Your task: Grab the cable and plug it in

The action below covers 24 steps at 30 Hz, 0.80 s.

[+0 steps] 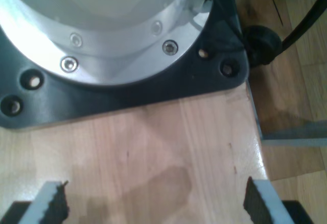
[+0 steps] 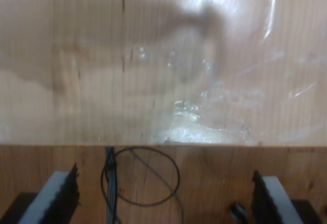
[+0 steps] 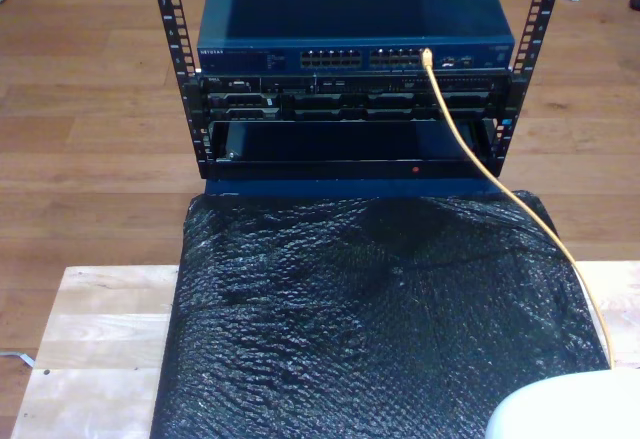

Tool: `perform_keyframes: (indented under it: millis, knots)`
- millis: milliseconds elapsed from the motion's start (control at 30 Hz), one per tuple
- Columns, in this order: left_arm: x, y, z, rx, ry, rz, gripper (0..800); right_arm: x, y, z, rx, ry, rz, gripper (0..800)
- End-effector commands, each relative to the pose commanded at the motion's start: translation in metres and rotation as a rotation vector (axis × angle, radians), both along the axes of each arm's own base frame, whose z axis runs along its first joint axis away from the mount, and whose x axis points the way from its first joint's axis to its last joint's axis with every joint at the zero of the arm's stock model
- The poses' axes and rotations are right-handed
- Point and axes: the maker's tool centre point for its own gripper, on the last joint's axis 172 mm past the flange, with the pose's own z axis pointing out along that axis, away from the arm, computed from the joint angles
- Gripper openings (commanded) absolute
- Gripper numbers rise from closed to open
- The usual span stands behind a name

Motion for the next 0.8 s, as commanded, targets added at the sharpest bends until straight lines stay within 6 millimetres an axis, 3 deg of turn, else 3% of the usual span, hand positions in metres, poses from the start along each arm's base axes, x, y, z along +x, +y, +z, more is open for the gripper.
perform_keyframes:
  millis: [533, 800]
  knots:
    - [0.000, 0.000, 0.000, 0.001, 0.000, 0.000, 800, -0.001, 0.023, -0.020, 0.087, -0.006, 0.091, 798]
    - [0.000, 0.000, 0.000, 0.001, 0.000, 0.000, 800, 0.000, 0.024, -0.022, 0.089, -0.010, 0.086, 798]
